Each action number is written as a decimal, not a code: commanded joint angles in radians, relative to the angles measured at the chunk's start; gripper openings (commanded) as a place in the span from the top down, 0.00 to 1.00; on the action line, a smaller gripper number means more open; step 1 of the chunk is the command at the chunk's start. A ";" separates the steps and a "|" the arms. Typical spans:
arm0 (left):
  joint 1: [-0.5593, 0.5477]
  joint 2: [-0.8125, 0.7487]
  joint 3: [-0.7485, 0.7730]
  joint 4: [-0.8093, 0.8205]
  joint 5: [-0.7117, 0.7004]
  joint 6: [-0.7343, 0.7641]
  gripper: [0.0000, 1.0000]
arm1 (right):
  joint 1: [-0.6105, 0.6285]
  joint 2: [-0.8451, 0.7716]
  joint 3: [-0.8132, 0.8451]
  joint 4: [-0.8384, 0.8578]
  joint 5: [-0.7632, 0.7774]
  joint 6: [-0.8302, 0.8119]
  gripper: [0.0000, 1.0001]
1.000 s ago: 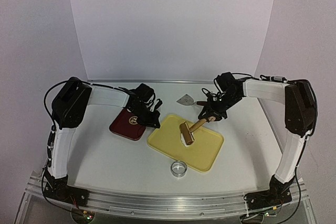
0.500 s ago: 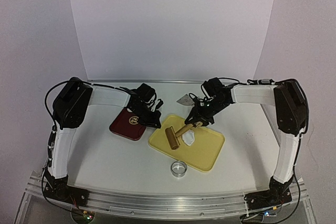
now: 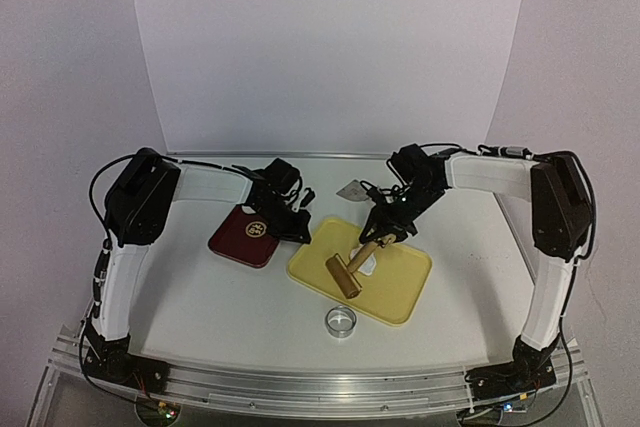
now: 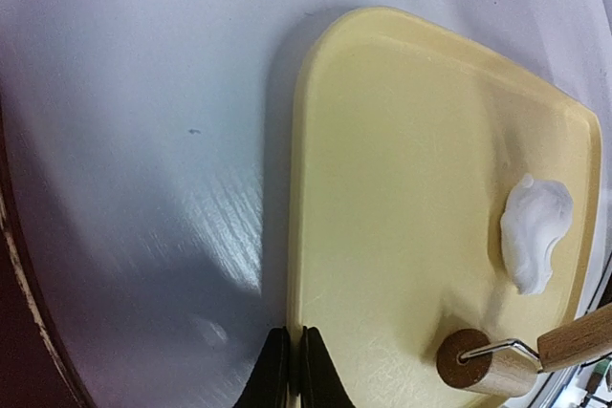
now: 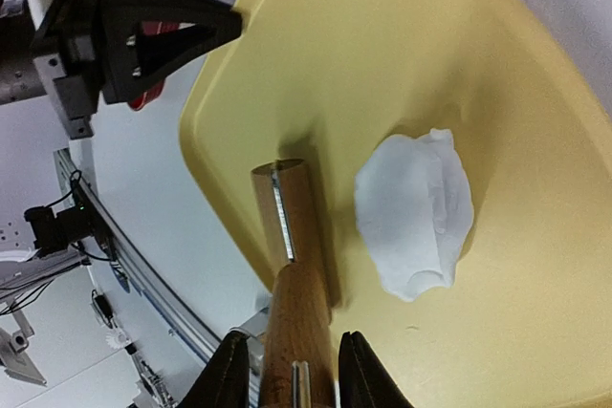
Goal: Roll out the dumpling wrappers from the dough
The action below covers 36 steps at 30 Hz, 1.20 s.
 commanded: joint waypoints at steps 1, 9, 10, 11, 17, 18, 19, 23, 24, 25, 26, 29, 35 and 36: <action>-0.002 -0.004 0.057 0.002 0.010 -0.038 0.87 | 0.002 -0.138 0.124 -0.105 -0.104 -0.016 1.00; -0.004 -0.093 0.047 -0.006 0.024 -0.083 0.62 | -0.108 -0.208 0.136 -0.143 -0.045 0.055 1.00; -0.005 -0.107 0.038 -0.007 0.029 -0.089 0.60 | -0.123 -0.202 0.127 -0.143 -0.036 0.052 1.00; -0.006 -0.120 0.029 -0.012 0.033 -0.092 0.59 | -0.134 -0.194 0.123 -0.143 -0.030 0.050 1.00; -0.024 -0.209 -0.045 -0.068 0.009 -0.099 0.50 | -0.147 -0.122 0.130 -0.151 -0.038 0.019 1.00; -0.029 -0.220 -0.058 -0.082 -0.002 -0.105 0.50 | -0.147 -0.114 0.128 -0.156 -0.035 0.011 1.00; -0.033 -0.232 -0.075 -0.093 -0.010 -0.111 0.50 | -0.148 -0.107 0.123 -0.160 -0.028 0.006 1.00; -0.053 -0.265 -0.138 -0.119 -0.033 -0.140 0.49 | -0.147 -0.091 0.098 -0.168 0.002 -0.019 1.00; -0.060 -0.269 -0.149 -0.120 -0.032 -0.145 0.49 | -0.147 -0.087 0.093 -0.168 0.011 -0.025 1.00; -0.065 -0.270 -0.156 -0.124 -0.032 -0.151 0.49 | -0.147 -0.082 0.089 -0.168 0.020 -0.031 1.00; -0.069 -0.269 -0.160 -0.129 -0.033 -0.157 0.49 | -0.146 -0.076 0.086 -0.168 0.032 -0.035 1.00; -0.083 -0.262 -0.162 -0.143 -0.052 -0.171 0.49 | -0.147 -0.058 0.084 -0.168 0.063 -0.047 1.00; -0.086 -0.259 -0.174 -0.166 -0.144 -0.236 0.50 | -0.147 0.000 0.085 -0.164 0.096 -0.069 1.00; -0.086 -0.259 -0.176 -0.165 -0.152 -0.245 0.50 | -0.147 0.012 0.087 -0.164 0.099 -0.073 1.00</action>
